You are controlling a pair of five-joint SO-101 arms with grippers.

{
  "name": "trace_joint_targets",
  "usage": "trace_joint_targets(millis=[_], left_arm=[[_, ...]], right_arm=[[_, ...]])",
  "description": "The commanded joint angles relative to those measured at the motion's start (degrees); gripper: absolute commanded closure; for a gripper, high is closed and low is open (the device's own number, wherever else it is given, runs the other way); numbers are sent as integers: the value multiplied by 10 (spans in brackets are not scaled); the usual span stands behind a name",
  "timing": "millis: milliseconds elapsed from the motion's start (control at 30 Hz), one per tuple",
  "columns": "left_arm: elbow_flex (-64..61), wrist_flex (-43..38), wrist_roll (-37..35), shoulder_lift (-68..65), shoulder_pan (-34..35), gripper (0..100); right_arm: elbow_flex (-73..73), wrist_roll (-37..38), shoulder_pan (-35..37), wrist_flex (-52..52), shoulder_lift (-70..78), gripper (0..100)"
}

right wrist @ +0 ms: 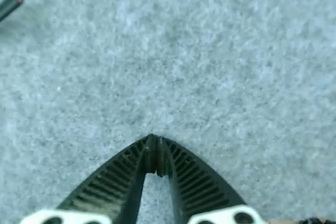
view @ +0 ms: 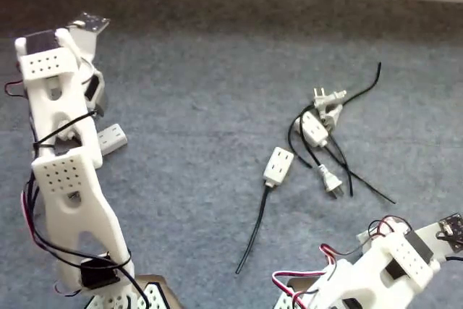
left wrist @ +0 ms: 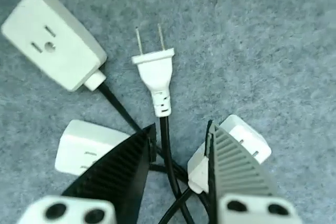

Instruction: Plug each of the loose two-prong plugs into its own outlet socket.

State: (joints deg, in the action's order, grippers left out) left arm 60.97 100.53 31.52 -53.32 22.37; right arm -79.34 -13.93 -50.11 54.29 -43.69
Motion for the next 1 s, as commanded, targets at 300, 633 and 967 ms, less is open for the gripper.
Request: trace_joint_targets(millis=[300, 633, 967], left_arm=[[209, 7, 3, -144, -26, 832], [304, 7, 3, -204, 2, 832], [342, 10, 3, -188, 28, 832]], right_arm=[[-7, -1, 22, -17, 2, 992], [-7, -1, 22, -17, 1, 992], [-7, -1, 22, -17, 1, 992]])
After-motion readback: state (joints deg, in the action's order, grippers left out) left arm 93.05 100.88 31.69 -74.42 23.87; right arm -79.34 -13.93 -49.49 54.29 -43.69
